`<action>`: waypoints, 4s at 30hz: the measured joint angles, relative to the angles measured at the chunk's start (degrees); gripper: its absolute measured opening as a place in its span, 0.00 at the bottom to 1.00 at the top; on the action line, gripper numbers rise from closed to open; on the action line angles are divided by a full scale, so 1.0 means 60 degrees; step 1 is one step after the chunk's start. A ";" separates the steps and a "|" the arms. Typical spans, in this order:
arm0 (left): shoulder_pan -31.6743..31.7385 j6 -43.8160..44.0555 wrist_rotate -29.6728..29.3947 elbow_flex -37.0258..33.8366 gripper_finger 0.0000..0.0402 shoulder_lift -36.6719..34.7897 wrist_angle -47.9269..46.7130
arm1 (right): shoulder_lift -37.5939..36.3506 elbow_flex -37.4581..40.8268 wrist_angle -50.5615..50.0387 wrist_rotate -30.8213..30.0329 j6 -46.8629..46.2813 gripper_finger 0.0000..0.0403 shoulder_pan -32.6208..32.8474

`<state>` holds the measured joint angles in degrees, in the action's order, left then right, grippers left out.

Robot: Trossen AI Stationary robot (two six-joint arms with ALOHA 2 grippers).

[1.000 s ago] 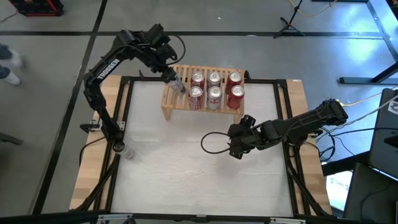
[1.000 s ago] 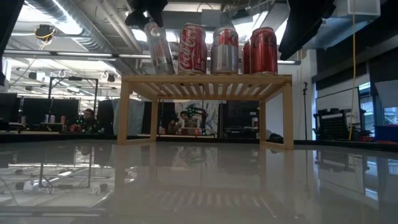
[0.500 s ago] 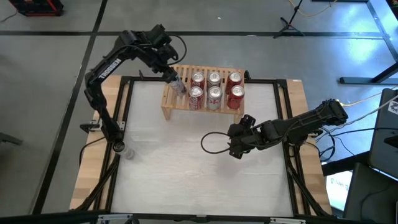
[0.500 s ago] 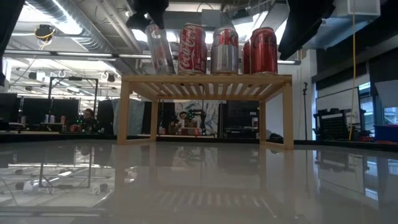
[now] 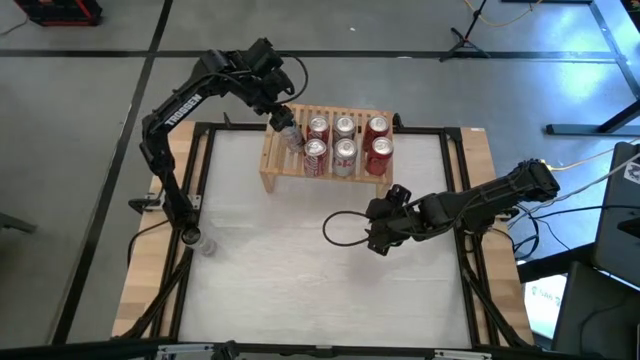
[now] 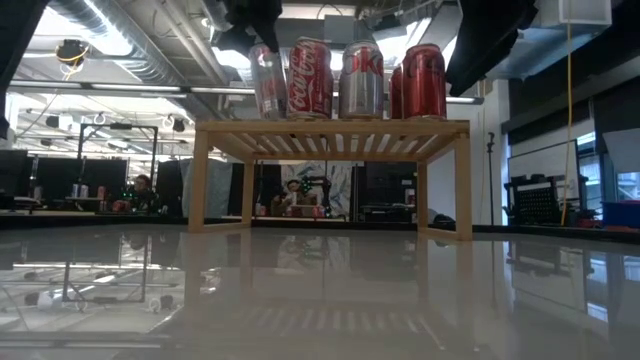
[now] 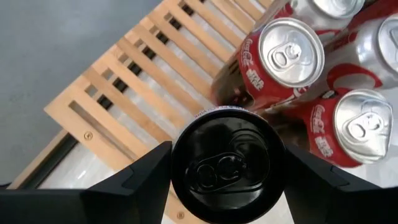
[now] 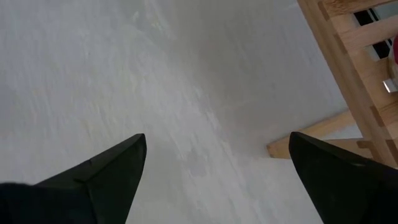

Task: Place canned beverage on shelf
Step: Put the top white soda can on the shelf, then put the white soda can on the shelf aligned with the other white soda can

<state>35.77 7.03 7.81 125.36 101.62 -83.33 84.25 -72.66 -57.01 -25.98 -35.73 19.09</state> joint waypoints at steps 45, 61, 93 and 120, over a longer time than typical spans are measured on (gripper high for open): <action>0.0098 -0.0278 0.0326 -0.0007 0.74 -0.0018 0.0122 | 0.0000 0.0003 0.0011 -0.0245 -0.0069 0.95 0.0000; 0.0065 -0.0278 0.0604 -0.0007 0.74 -0.0014 0.0293 | 0.0000 0.0000 -0.0018 -0.0244 -0.0062 0.95 0.0000; -0.2255 0.1466 -0.0305 -0.0448 0.73 -0.3215 -0.1122 | 0.0001 0.0000 0.0132 -0.0240 -0.0109 0.95 -0.0004; -0.7862 1.1432 -0.0412 -0.6954 0.73 -0.6563 -0.1104 | 0.0004 0.0000 0.0699 0.0270 0.0790 0.95 0.0000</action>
<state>-11.40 75.63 5.34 83.64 62.25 -89.95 84.27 -72.66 -52.82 -24.36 -30.99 19.09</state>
